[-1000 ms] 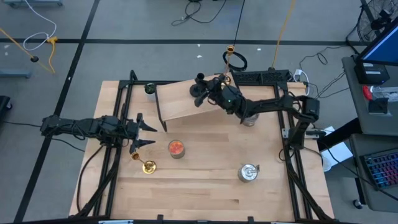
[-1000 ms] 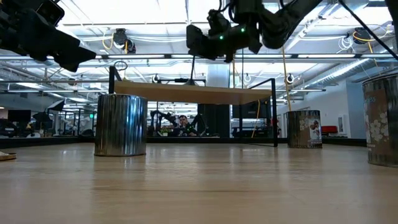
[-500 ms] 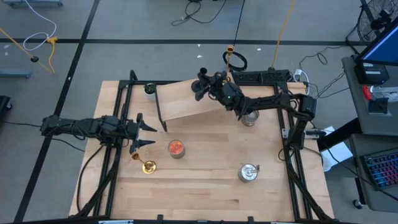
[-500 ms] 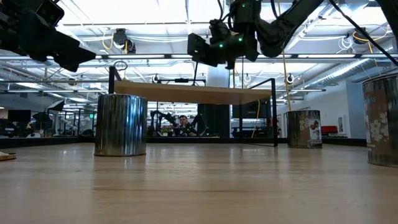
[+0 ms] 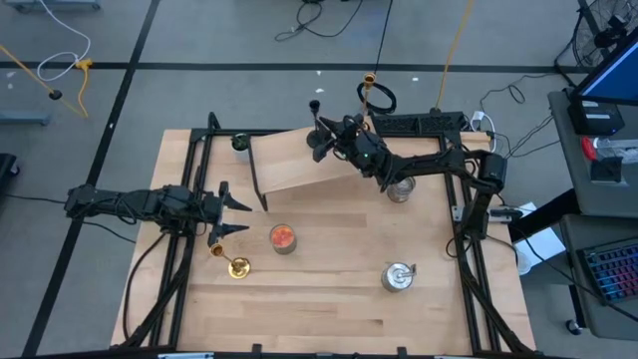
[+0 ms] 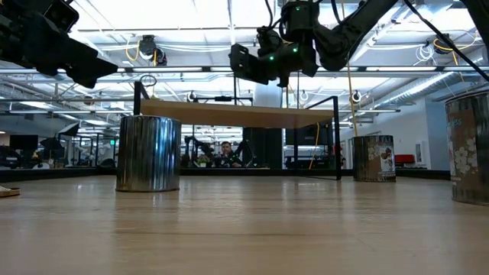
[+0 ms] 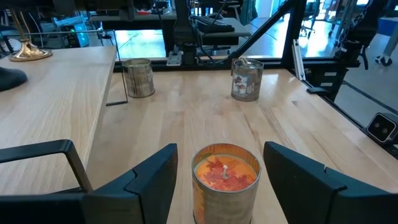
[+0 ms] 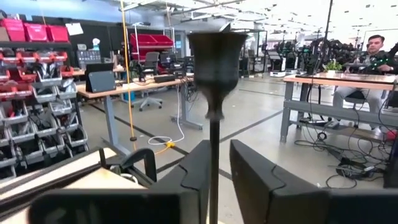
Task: Pick & Place candle stick holders
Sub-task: Put the black candle holder on the shelf, then put the gold candle holder on the shelf
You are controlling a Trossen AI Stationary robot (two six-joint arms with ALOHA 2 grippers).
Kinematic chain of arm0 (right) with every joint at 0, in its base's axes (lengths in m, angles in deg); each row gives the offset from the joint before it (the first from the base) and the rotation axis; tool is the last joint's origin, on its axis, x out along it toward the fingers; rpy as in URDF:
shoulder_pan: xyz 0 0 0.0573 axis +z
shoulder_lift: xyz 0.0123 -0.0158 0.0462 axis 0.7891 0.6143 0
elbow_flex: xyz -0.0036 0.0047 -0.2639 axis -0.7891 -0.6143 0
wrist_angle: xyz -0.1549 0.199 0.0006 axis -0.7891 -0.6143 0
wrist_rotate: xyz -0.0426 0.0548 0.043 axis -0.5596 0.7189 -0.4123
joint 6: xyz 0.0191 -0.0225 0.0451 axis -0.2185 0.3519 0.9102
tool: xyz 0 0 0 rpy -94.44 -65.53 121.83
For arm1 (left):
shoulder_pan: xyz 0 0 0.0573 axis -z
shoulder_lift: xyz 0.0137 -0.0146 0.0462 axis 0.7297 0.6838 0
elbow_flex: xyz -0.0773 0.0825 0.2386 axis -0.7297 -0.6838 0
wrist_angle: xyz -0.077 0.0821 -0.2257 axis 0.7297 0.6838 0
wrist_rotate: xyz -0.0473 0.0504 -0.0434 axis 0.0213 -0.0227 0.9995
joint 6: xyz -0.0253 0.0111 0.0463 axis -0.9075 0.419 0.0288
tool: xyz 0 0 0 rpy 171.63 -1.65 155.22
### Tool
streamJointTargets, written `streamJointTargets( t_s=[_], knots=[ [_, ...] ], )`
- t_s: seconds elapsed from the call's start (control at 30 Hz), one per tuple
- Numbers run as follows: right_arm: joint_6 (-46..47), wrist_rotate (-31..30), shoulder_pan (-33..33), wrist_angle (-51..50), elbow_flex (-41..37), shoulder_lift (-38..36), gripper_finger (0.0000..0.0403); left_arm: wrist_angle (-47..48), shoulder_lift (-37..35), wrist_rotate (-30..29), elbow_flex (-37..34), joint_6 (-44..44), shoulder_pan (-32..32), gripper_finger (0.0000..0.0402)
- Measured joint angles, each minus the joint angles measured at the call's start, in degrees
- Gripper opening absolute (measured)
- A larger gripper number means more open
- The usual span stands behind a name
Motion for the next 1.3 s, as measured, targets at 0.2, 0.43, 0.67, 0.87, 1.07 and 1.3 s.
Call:
streamJointTargets(
  t_s=[0.2, 0.43, 0.67, 0.87, 1.07, 1.3],
  knots=[
    [0.3, 0.0, 0.2, 0.0, 0.0, 0.0, 0.0113, 0.0, 0.0, 0.0, 0.0, -0.3, 0.0, 0.0246],
    [-3.6, -0.3, 3.0, -1.1, -0.1, -1.1, 0.0155, 0.0, 0.0, 0.0, 0.0, -2.0, 0.0, 0.0246],
    [-6.6, -8.7, 7.7, -9.1, -0.2, -5.2, 0.0171, 1.3, 0.0, -1.1, 0.0, -3.5, 0.0, 0.0246],
    [-5.8, -9.1, 12.3, -18.1, -0.2, -9.4, 0.0170, 6.8, 0.0, -3.5, 0.0, -2.8, 0.0, 0.0246],
    [-5.8, -9.1, 17.1, -23.1, -0.2, -12.2, 0.0169, 17.7, 0.0, -4.3, 0.0, -8.4, 0.1, 0.0246],
    [-7.6, -9.0, 21.2, -23.2, -0.2, -12.3, 0.0169, 18.0, 0.0, -0.7, 0.0, -14.0, 3.5, 0.0246]
  ],
)
